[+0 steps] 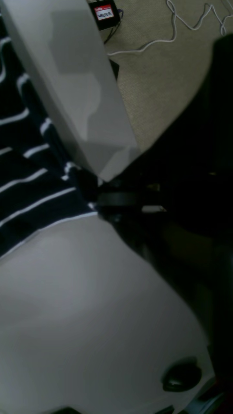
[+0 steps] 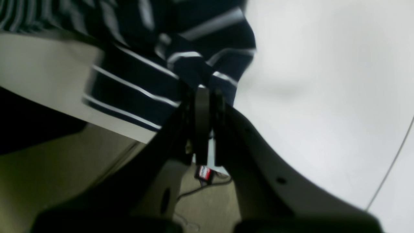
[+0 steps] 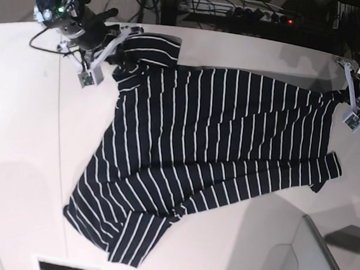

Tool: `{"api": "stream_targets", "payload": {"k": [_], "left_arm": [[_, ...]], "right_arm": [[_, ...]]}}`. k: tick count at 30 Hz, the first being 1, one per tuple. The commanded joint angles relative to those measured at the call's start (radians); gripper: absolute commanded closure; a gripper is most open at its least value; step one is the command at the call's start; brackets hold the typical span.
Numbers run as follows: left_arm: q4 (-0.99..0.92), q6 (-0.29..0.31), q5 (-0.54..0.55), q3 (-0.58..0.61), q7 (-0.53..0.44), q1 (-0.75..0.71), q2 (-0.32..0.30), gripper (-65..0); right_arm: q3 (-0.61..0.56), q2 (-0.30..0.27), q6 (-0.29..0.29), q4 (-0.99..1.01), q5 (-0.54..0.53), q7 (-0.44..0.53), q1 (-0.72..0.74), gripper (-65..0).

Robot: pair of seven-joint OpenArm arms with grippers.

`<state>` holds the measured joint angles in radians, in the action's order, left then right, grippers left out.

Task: Layout the t-shirt on the table in an organized manner, then fold the t-shirt properly
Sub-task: 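Lift the shirt by both shoulder corners and swing it over the table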

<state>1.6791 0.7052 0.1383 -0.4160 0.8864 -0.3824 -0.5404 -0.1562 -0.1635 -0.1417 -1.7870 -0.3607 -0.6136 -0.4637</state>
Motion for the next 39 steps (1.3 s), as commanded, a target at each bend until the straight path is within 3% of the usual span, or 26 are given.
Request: {"api": "stream_targets", "payload": {"k": [1,5,11,19,25,28,32,36,39], "left_arm": [[0.029,-0.007,-0.001,-0.01,-0.011,0.036,-0.022,0.0],[0.054,-0.007,-0.001,-0.01,-0.008,0.102,-0.022,0.0],[0.068,-0.007,-0.012,-0.008,-0.005,0.251,-0.019,0.0],[0.06,-0.007,-0.322,0.042,-0.005,0.529,0.088,0.0],[0.025,-0.007,-0.404,0.179,-0.005,0.615,0.099,0.0],[0.029,-0.007,-0.403,0.227,-0.005,0.55,0.104,0.0],[0.034,-0.007,-0.403,0.225,-0.011,0.409,0.127,0.0],[0.04,-0.007,-0.403,0.225,-0.014,0.248,0.127,0.0],[0.042,-0.007,-0.401,0.223,-0.019,0.15,0.127,0.0]], "right_arm": [[0.027,-0.029,0.0,-0.053,-0.004,0.027,0.009,0.0],[0.091,-0.078,0.0,-0.147,-0.004,0.014,0.066,0.0],[0.197,-0.118,0.0,-0.175,-0.004,-0.078,0.237,0.0],[0.211,-0.173,0.0,-0.165,-0.004,-0.139,0.506,0.0],[0.212,-0.193,0.0,-0.126,-0.004,-0.141,0.569,0.0],[0.206,-0.178,0.0,-0.073,-0.008,-0.133,0.515,0.0],[0.201,-0.097,-0.009,0.032,-0.01,-0.133,0.504,0.0],[0.208,-0.014,-0.148,0.189,-0.01,-0.133,0.541,0.0],[0.212,0.034,-0.206,0.276,-0.01,-0.134,0.552,-0.2]]}}
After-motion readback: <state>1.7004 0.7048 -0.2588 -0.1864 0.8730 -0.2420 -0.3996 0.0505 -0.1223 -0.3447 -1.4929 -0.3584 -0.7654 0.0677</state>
